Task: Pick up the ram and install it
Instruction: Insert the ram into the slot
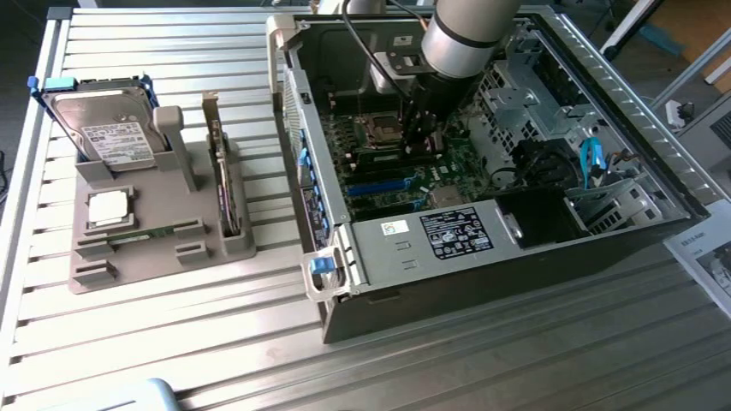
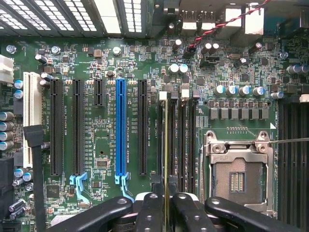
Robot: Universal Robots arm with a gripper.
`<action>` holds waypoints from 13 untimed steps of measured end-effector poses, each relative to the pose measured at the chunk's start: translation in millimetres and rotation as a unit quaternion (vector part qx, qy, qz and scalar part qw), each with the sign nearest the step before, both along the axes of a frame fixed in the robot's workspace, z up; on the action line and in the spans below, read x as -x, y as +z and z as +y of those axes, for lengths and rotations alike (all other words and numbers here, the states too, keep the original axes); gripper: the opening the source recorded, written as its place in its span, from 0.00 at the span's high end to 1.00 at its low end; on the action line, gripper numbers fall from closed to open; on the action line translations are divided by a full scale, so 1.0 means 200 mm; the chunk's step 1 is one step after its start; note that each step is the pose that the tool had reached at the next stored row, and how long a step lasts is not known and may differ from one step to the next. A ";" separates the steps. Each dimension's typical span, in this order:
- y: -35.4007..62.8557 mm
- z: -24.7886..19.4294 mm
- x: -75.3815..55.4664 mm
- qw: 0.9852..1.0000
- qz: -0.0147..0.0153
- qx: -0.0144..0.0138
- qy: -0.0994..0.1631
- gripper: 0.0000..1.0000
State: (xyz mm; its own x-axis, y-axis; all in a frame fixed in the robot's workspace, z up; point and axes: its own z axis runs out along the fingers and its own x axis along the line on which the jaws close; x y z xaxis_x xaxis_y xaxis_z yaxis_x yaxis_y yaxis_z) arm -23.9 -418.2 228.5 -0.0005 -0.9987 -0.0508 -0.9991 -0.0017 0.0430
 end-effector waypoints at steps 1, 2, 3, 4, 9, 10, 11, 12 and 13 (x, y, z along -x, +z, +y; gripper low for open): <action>0.000 0.000 0.00 1.000 0.000 0.000 0.000 0.86; 0.000 0.000 0.00 1.000 0.000 0.000 0.000 0.86; 0.000 0.000 0.00 1.000 0.000 0.000 0.000 0.86; 0.000 0.000 0.00 1.000 0.000 0.001 0.000 0.86; 0.000 0.000 0.00 1.000 0.000 0.001 0.000 0.86; 0.000 0.000 0.00 1.000 0.000 0.001 0.000 0.86; -0.001 0.000 0.00 1.000 0.000 0.001 0.000 0.86; -0.004 0.000 0.00 1.000 0.000 0.001 0.000 0.86; -0.005 0.000 0.00 1.000 0.000 0.001 0.000 0.86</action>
State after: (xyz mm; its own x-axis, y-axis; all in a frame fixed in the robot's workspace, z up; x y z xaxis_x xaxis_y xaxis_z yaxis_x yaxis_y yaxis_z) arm -23.8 -418.1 227.5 -0.0005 -0.9988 -0.0487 -0.9991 -0.0016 0.0429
